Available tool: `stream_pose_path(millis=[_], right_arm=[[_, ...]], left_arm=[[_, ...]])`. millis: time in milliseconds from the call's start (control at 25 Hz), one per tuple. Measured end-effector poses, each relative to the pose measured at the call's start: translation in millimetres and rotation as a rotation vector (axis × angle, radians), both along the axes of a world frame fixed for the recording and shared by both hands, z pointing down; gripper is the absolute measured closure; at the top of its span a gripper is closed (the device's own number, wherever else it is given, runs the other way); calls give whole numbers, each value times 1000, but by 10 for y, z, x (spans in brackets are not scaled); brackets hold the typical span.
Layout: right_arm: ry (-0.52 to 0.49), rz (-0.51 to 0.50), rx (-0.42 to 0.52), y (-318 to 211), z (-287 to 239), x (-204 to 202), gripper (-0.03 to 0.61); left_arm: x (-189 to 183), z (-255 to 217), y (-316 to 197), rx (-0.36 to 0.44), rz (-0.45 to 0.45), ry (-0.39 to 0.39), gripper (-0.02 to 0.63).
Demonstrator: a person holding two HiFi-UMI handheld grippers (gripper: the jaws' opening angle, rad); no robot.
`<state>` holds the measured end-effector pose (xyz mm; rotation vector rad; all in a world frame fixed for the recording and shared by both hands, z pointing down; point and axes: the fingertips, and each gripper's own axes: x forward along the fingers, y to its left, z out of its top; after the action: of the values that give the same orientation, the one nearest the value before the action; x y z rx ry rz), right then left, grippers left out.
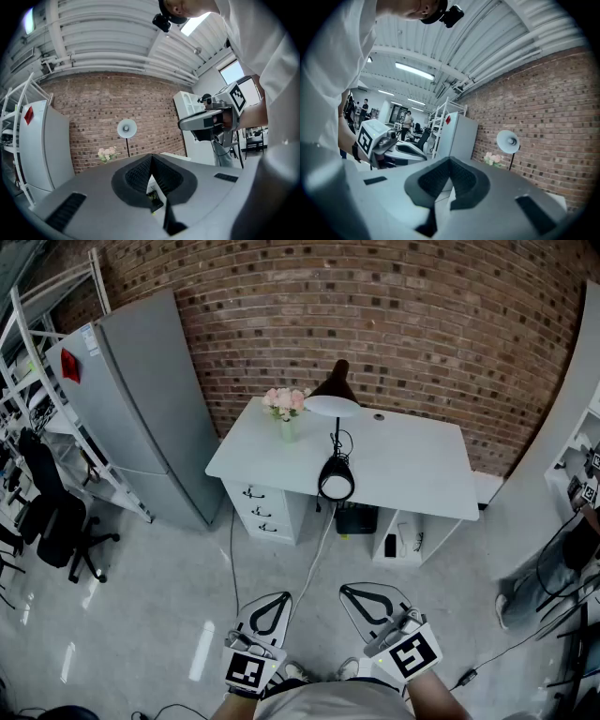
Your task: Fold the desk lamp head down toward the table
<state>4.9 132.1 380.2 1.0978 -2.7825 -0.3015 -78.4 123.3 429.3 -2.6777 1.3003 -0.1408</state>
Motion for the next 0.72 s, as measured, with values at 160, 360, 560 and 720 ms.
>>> stream_pose_path(millis=[160, 360, 560, 720], right_arm=[[13, -2, -4, 9, 9, -3, 561], [-18, -12, -6, 29, -32, -22, 560], [-15, -19, 0, 34, -33, -34, 560], [-41, 3, -18, 10, -50, 100, 560]], left_arm=[[24, -12, 18, 7, 8, 0, 606], [21, -13, 29, -1, 3, 5, 606], [20, 11, 27, -15, -2, 9, 606], [87, 8, 9, -23, -10, 21, 606]])
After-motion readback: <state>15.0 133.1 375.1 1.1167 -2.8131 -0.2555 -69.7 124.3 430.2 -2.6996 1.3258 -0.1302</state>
